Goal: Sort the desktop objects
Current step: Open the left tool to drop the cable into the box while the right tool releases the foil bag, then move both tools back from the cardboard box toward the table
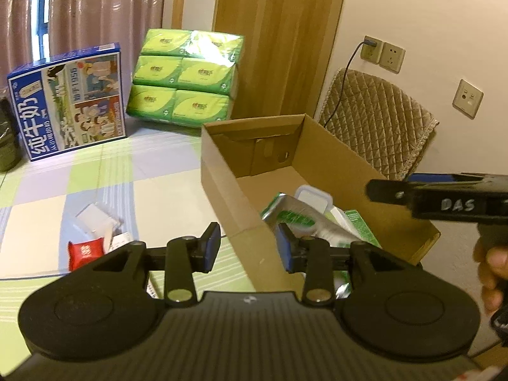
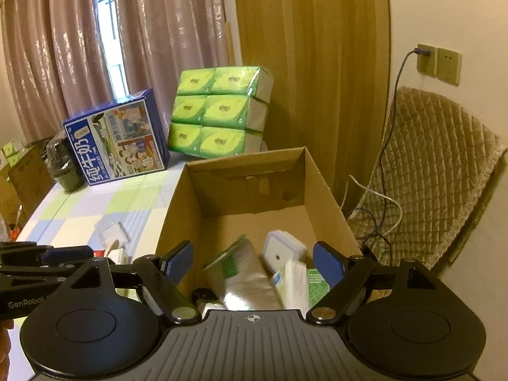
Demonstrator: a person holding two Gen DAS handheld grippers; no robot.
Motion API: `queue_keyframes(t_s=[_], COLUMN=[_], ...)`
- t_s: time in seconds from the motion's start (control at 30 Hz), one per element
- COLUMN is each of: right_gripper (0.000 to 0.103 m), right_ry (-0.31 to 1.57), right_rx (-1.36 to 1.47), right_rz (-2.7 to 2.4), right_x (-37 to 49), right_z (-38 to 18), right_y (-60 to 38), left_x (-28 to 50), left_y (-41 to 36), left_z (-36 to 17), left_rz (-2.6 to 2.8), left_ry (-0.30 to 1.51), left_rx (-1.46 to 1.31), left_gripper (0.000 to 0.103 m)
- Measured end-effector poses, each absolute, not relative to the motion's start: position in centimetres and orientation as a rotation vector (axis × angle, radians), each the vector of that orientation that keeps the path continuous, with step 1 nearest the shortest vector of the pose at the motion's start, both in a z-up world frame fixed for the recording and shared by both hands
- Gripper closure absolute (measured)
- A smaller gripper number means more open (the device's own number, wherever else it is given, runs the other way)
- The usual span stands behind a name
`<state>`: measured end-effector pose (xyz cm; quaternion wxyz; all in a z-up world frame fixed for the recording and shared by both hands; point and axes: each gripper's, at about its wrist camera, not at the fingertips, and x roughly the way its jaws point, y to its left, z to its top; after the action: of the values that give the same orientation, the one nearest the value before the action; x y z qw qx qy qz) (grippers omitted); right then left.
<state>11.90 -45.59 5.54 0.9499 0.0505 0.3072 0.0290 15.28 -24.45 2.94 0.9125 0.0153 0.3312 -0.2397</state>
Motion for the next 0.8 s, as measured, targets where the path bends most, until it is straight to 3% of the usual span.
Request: queue_keyframes(t_s=[0.27,0.53,0.6,0.8], right_gripper=[0.015,0.007,0.004,0.002], right_ry=[0.598,0.563,0.555,0.529], right_rx=[0.1,0.08,0.075,0.083], right_rz=[0.062,0.107,0.126,0.187], right_x=[8.7,5.9,5.4,4.2], right_z=[7.4,9.8,10.4,11.4], right_y=[-45.1,-42.5,-41.6,-38.4], left_x=[12.9,10.1,9.4,7.4], left_y=[-21.9,-16.9,-15.4,-9.8], left_z=[4.4,6.9,7.5,8.5], left_rz=[-0.463,-0.392,-0.359,-0.265], left_ry=[0.663,0.627,0.609,0.599], left_rx=[0.038,0.042,0.054,0.075], left_gripper=[0.057,0.028,0.016,0.005])
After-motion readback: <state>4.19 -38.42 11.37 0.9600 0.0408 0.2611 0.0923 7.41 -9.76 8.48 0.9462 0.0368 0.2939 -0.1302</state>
